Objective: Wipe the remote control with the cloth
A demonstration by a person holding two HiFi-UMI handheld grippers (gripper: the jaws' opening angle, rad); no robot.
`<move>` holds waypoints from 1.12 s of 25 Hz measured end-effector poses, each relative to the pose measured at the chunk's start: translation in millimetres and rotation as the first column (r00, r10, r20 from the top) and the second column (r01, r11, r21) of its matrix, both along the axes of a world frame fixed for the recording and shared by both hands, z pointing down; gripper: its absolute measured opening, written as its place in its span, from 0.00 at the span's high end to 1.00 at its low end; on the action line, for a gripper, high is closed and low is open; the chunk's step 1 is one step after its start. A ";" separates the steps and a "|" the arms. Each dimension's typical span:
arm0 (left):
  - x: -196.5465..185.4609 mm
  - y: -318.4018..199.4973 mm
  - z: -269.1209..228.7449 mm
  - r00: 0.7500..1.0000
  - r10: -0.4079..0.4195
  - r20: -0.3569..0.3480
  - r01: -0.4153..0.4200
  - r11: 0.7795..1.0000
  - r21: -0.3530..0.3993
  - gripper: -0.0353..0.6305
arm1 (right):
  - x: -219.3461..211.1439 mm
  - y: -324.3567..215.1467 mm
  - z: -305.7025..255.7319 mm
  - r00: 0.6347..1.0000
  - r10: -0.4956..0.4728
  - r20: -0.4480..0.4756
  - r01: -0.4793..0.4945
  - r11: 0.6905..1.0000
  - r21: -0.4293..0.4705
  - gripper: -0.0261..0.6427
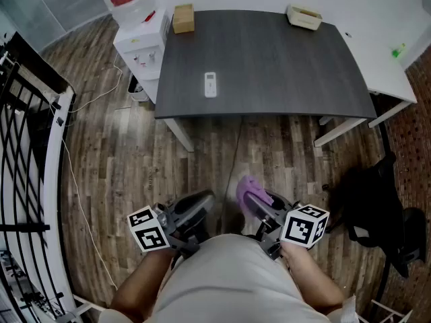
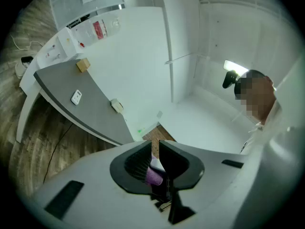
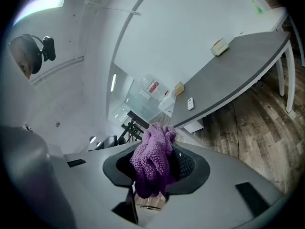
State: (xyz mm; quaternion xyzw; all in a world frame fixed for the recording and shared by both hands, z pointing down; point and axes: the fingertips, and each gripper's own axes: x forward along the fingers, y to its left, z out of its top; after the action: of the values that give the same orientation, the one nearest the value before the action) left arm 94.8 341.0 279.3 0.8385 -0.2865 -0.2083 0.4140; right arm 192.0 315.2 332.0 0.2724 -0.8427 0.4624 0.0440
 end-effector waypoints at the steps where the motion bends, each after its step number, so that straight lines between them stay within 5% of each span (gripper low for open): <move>1: -0.4 -3.2 0.8 1.000 -0.016 0.003 0.016 1.000 0.002 0.88 | 4.0 -3.7 -1.2 1.000 0.003 0.004 -0.003 1.000 0.006 0.77; 8: -3.1 -23.9 11.7 0.990 -0.121 0.066 0.121 0.993 0.009 0.88 | 34.5 -24.5 -5.1 0.999 0.009 -0.041 -0.006 0.997 0.077 0.77; 15: 13.1 -51.2 19.1 0.977 -0.127 0.170 0.127 0.992 0.007 0.88 | 51.3 -41.4 4.4 1.000 0.000 -0.030 0.001 1.000 0.028 0.77; 28: -35.5 -141.3 60.3 0.979 -0.106 0.176 0.121 0.990 -0.076 0.88 | 7.7 -119.1 39.7 0.990 -0.026 -0.141 0.024 1.000 -0.013 0.77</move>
State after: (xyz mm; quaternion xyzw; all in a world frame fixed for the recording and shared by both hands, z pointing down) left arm 59.3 199.7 339.6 0.8169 -0.3772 -0.1459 0.4113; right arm 199.7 196.0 371.6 0.2937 -0.8382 0.4459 0.1109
